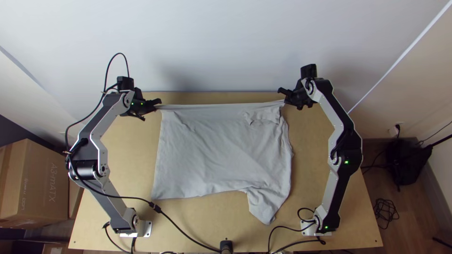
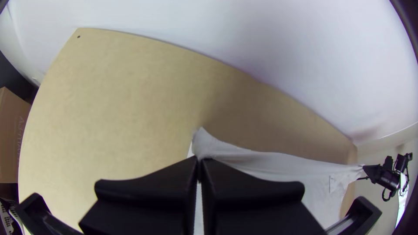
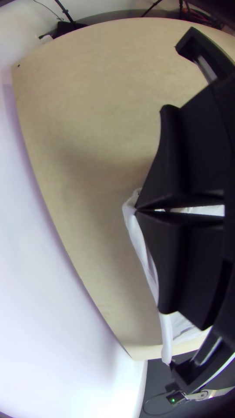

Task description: Fold the t-shirt

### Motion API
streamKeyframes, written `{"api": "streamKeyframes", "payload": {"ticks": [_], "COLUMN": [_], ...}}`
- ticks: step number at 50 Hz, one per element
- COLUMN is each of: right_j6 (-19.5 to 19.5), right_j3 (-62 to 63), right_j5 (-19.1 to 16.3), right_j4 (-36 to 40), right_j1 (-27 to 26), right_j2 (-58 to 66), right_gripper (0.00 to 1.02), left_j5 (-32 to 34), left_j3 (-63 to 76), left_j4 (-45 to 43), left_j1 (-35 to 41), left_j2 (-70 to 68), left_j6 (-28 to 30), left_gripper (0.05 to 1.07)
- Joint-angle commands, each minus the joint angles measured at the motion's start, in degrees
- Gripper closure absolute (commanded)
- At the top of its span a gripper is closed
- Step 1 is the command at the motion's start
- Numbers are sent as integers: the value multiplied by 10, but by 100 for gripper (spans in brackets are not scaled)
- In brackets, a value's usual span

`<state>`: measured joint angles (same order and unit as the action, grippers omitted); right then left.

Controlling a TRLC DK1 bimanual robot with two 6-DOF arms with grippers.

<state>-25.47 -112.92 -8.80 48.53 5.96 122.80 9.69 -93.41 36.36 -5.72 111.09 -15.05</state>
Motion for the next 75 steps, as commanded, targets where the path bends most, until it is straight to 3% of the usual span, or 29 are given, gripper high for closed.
{"api": "streamKeyframes", "payload": {"ticks": [1, 23, 48, 50, 51, 52, 55, 57, 59, 63, 75], "right_j6": [-2, -1, 2, 7, 7, 8, 10, 12, 16, 17, 55], "right_j3": [47, 235, 365, 366, 369, 372, 386, 393, 403, 431, 510], "right_j5": [10, 10, 11, 11, 11, 11, 11, 11, 11, 10, 2], "right_j4": [-6, -89, -162, -159, -156, -155, -152, -150, -149, -149, -110], "right_j1": [1, 15, 13, 13, 13, 13, 11, 9, 6, -3, -10], "right_j2": [-40, -132, -144, -148, -153, -158, -177, -190, -206, -247, -381], "right_gripper": [100, 100, 100, 93, 82, 74, 47, 40, 35, 28, 28], "left_j5": [-3, 0, -1, -1, -1, -1, -1, 0, 2, 2, 32], "left_j3": [45, 174, 314, 327, 332, 336, 350, 355, 355, 364, 406], "left_j4": [-15, -70, -161, -170, -173, -175, -176, -169, -156, -140, -122], "left_j1": [-11, -13, -2, -2, -2, -2, -2, -2, -2, -2, -17], "left_j2": [-39, -98, -135, -148, -153, -159, -177, -182, -183, -205, -347], "left_j6": [-12, -13, -32, -32, -32, -32, -29, -24, -13, 12, 20], "left_gripper": [105, 105, 105, 100, 94, 85, 46, 23, 12, 11, 11]}}
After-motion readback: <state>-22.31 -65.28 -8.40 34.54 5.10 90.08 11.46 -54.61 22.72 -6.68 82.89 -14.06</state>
